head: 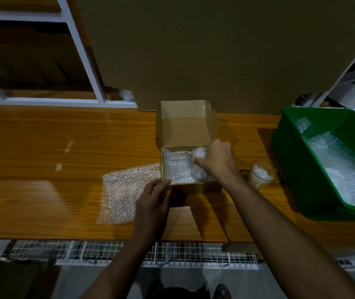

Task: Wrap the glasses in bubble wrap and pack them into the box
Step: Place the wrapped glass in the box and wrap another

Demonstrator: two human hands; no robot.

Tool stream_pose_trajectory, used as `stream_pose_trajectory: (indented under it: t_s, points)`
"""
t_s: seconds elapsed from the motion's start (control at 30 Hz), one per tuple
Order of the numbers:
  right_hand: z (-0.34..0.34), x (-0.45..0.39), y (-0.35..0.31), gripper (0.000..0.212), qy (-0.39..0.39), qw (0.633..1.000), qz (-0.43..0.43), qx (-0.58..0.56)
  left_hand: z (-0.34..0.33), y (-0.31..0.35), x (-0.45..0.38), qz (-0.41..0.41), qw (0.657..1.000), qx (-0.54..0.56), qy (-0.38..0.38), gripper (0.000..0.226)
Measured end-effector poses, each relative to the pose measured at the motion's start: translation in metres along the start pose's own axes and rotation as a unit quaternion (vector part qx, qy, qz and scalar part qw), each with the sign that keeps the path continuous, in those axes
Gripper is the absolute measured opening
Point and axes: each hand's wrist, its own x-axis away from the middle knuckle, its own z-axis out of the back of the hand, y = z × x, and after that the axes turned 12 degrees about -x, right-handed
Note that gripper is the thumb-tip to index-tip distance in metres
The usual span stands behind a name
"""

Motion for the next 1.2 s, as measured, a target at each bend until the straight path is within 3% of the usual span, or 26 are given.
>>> stream_pose_trajectory:
  t_s: [0.27, 0.43, 0.57, 0.63, 0.77, 0.87, 0.97, 1.07, 1.13, 1.2]
  points:
    - [-0.013, -0.007, -0.007, 0.046, -0.013, 0.979, 0.037, 0.200, 0.003, 0.004, 0.001, -0.009, 1.000, -0.002, 0.001, 0.036]
    - [-0.020, -0.007, 0.004, 0.039, 0.047, 0.983, 0.062, 0.165, 0.001, 0.003, 0.000, -0.013, 1.000, -0.009, 0.000, 0.035]
    - [-0.023, -0.001, 0.007, 0.022, 0.039, 0.978, 0.078, 0.192, 0.000, 0.001, 0.000, -0.012, 1.000, -0.007, 0.007, 0.035]
    - [-0.020, 0.004, 0.009, 0.028, 0.043, 0.973, 0.090, 0.206, -0.001, 0.000, 0.000, -0.011, 1.000, -0.002, 0.009, 0.036]
    - [-0.002, 0.028, 0.024, 0.043, 0.084, 0.979, 0.123, 0.139, -0.001, 0.000, 0.000, -0.007, 1.000, 0.000, 0.007, 0.036]
    - [0.016, 0.060, 0.045, 0.038, 0.237, 0.950, 0.197, 0.040, -0.003, -0.002, -0.001, -0.001, 1.000, -0.004, 0.009, 0.035]
    - [0.022, 0.074, 0.080, 0.050, 0.371, 0.919, 0.133, -0.012, -0.004, -0.003, -0.001, 0.002, 1.000, -0.003, 0.012, 0.036]
    - [0.021, 0.069, 0.113, 0.076, 0.363, 0.928, 0.045, -0.066, -0.003, -0.001, -0.001, 0.003, 1.000, -0.006, 0.012, 0.039]
    - [0.019, 0.062, 0.126, 0.092, 0.315, 0.942, 0.023, -0.117, -0.001, 0.001, -0.002, 0.007, 1.000, -0.001, 0.006, 0.043]
    - [0.015, 0.055, 0.131, 0.095, 0.283, 0.944, 0.025, -0.169, 0.001, 0.002, -0.003, 0.016, 1.000, 0.010, 0.003, 0.047]
